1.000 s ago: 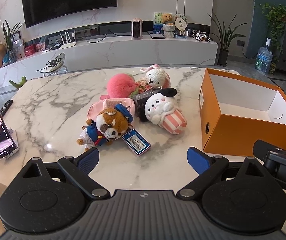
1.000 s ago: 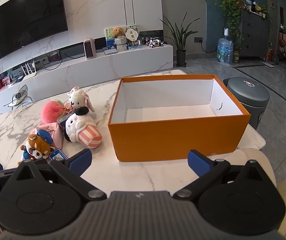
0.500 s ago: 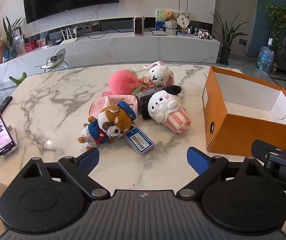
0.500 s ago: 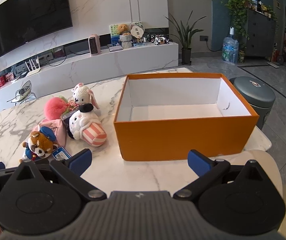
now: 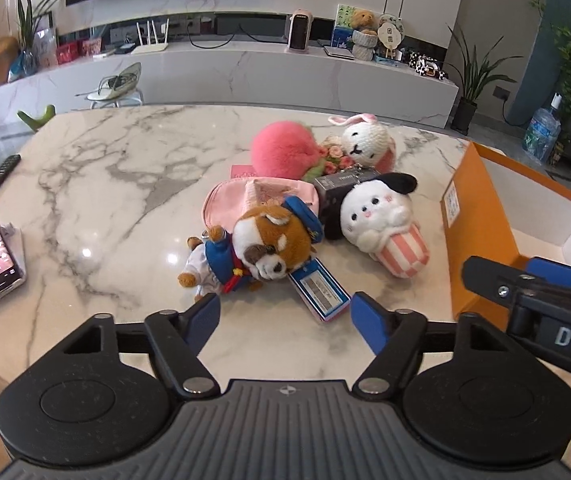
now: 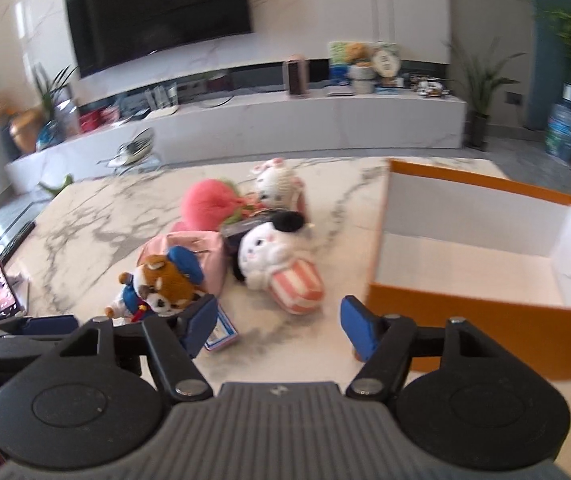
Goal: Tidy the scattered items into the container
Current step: 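Grasp the raccoon plush with the left tool while the right tool grasps the white dog plush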
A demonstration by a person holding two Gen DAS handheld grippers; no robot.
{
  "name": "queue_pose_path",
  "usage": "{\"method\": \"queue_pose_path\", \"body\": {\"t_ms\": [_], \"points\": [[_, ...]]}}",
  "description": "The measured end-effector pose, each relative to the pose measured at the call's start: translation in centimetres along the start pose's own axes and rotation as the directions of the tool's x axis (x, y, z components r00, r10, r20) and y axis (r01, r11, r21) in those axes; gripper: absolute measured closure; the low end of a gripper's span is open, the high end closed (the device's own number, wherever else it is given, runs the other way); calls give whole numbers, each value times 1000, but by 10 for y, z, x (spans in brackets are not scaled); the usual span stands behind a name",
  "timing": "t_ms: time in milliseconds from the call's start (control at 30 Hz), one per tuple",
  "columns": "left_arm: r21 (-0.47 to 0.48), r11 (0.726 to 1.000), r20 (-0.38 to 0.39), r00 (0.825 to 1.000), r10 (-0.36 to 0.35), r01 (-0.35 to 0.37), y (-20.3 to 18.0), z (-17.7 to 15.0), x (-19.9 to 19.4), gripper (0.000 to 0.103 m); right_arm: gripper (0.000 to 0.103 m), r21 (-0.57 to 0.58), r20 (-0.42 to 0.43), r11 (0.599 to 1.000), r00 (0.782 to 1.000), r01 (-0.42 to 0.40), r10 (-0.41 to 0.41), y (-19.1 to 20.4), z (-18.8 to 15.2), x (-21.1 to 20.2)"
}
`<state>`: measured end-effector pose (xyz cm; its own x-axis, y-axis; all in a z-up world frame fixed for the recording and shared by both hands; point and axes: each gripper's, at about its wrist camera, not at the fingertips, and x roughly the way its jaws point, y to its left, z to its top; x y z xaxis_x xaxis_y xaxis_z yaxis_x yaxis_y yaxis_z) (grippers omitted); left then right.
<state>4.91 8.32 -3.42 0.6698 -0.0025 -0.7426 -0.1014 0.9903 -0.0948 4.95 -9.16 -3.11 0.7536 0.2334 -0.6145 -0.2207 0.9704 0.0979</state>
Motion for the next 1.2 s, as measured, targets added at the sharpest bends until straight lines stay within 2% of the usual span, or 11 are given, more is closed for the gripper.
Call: {"method": "queue_pose_path", "body": {"t_ms": [133, 300, 333, 467, 567, 667, 900, 1033, 1100, 1200], "points": [[19, 1000, 9, 1000, 6, -6, 6, 14, 18, 19, 33, -46, -31, 999, 999, -29, 27, 8, 12, 30], [69, 997, -17, 1000, 21, -20, 11, 29, 49, 16, 33, -88, -75, 996, 997, -27, 20, 10, 29, 74], [87, 996, -21, 1000, 24, -22, 11, 31, 54, 12, 33, -93, -84, 995, 996, -29, 22, 11, 32, 83], [147, 989, -45, 999, 6, 0, 9, 34, 76, 11, 27, -117, -141, 992, 990, -40, 23, 14, 41, 118], [187, 981, -30, 998, 48, -42, 3, 34, 89, 8, 21, -138, -185, 990, 983, -34, 8, 17, 43, 144], [232, 971, -19, 998, 64, -58, -2, 36, 98, 3, 19, -149, -218, 988, 976, -28, -5, 18, 42, 163], [282, 955, 0, 995, 96, -92, -5, 37, 114, 0, 12, -195, -232, 981, 971, 7, -54, 20, 44, 189], [317, 940, 47, 992, 115, -124, -7, 38, 111, 0, 13, -225, -239, 973, 966, 46, -101, 16, 45, 198], [332, 932, 77, 989, 127, -145, -9, 39, 110, 0, 13, -209, -254, 977, 963, 40, -94, 13, 46, 201], [333, 935, 51, 992, 115, -125, -8, 40, 115, 0, 19, -217, -266, 975, 959, 35, -94, 16, 44, 205]]}}
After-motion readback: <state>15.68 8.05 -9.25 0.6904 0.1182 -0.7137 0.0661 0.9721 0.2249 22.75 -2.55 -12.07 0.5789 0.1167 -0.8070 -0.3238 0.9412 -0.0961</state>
